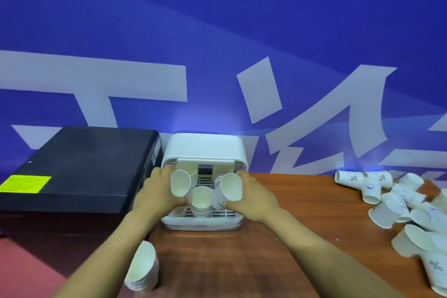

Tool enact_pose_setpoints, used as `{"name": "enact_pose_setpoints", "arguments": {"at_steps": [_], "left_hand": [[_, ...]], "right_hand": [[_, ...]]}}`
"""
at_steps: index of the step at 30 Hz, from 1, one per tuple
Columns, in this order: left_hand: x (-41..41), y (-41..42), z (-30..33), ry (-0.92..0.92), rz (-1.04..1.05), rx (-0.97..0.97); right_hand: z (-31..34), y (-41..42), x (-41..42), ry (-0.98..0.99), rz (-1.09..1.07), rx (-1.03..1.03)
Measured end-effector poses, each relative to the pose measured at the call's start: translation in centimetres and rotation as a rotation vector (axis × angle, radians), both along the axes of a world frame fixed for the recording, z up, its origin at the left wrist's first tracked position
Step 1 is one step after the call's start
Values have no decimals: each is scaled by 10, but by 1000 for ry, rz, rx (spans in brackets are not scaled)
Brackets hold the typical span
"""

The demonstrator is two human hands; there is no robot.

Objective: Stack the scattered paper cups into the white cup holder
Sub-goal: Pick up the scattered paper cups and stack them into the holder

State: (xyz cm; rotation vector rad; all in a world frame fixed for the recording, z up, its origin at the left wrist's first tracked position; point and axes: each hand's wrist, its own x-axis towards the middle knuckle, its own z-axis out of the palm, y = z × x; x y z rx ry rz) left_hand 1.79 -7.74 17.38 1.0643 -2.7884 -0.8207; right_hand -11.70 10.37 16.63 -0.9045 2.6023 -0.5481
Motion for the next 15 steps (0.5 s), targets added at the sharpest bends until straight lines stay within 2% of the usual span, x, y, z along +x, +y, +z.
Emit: {"name": "enact_pose_setpoints", "arguments": {"at_steps": [15], "left_hand": [[-16, -40, -35, -88, -12, -13]], "right_hand": [[-31, -63, 7, -41, 4, -3]]}}
